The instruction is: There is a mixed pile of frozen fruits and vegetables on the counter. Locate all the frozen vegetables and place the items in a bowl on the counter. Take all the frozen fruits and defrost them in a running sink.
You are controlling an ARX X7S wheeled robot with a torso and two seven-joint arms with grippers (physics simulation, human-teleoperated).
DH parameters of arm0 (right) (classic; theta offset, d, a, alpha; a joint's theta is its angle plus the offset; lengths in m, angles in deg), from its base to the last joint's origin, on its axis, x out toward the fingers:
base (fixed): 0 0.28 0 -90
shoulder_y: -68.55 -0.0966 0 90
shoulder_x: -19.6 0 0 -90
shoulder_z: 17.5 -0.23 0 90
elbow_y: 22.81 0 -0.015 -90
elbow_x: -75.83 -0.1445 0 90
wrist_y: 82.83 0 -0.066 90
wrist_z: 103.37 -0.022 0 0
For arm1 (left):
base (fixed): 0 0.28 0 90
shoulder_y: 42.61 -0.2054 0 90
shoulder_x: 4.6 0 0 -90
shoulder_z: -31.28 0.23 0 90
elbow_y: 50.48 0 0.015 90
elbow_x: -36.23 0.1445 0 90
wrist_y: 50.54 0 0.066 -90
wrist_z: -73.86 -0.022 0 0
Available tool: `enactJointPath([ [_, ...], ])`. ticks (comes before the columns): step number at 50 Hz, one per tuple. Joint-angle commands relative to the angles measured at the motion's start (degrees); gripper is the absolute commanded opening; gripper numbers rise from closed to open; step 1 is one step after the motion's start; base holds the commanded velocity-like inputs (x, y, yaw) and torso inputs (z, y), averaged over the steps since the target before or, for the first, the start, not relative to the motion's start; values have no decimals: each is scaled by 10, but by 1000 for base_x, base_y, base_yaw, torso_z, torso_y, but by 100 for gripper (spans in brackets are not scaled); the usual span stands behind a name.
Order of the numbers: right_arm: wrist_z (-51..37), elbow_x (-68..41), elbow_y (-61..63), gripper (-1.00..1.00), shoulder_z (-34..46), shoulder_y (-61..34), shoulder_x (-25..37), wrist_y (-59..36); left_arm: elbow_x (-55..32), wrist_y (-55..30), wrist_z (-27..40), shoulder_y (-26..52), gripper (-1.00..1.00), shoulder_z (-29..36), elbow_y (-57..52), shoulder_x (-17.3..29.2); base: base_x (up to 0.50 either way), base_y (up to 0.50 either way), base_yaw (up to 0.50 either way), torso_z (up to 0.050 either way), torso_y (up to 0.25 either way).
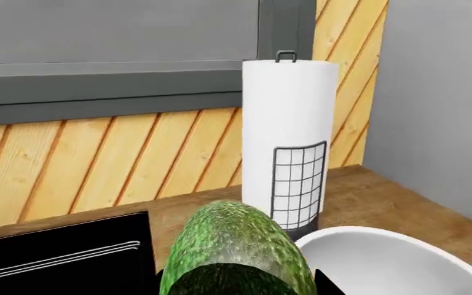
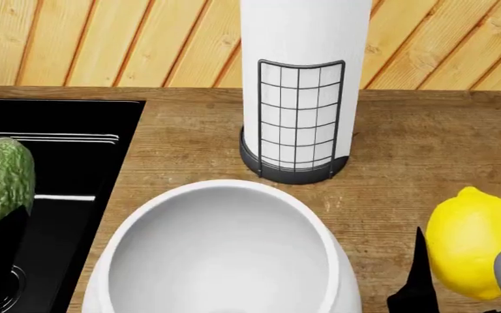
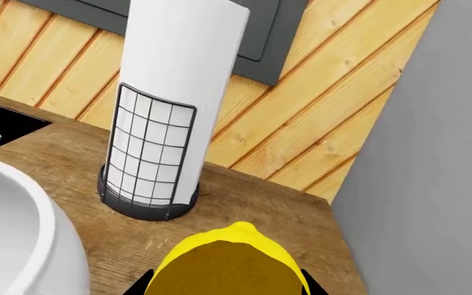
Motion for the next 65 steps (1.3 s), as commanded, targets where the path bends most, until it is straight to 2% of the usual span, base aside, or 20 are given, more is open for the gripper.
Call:
enactJointPath([
  [1,8,9,6,-100,-1,2,1,-2,-214,-138,21,-192,-100,-414,-6,-114,0,0,0,0,0],
  [3,11,11,5,-100,1,3,0,-1,-299,-268,90,-364,-100,-586,-6,-181,0,0,0,0,0],
  [4,10,13,5,-100,3,3,0,-2,-324,-305,124,-430,-100,-672,-6,-215,0,0,0,0,0],
  [5,10,13,4,-100,6,1,-1,-1,-342,-336,143,-455,-100,-758,-6,-239,0,0,0,0,0],
  [7,9,15,4,-100,17,-5,-3,-2,-352,-344,148,-443,-100,-906,4,-259,0,0,0,0,0],
  [10,11,19,3,-100,19,-2,-4,-1,-375,-353,157,-399,-100,-898,25,-276,0,0,0,0,0],
  [19,11,22,5,-100,26,2,-5,2,-389,-363,168,-353,-100,-878,52,-321,0,0,0,0,1],
  [29,13,21,7,-100,20,11,-1,7,-338,-392,125,-396,-100,-831,102,-374,0,0,0,0,0],
  [42,28,38,10,-100,1,39,0,20,-310,-419,71,-396,-100,-818,187,-382,0,0,0,1,0],
  [48,30,41,13,-100,-2,48,0,24,-302,-429,30,-421,-100,-805,218,-389,0,0,0,0,0],
  [65,33,54,10,-100,13,50,1,29,-273,-442,23,-439,-100,-778,243,-401,0,0,0,0,0],
])
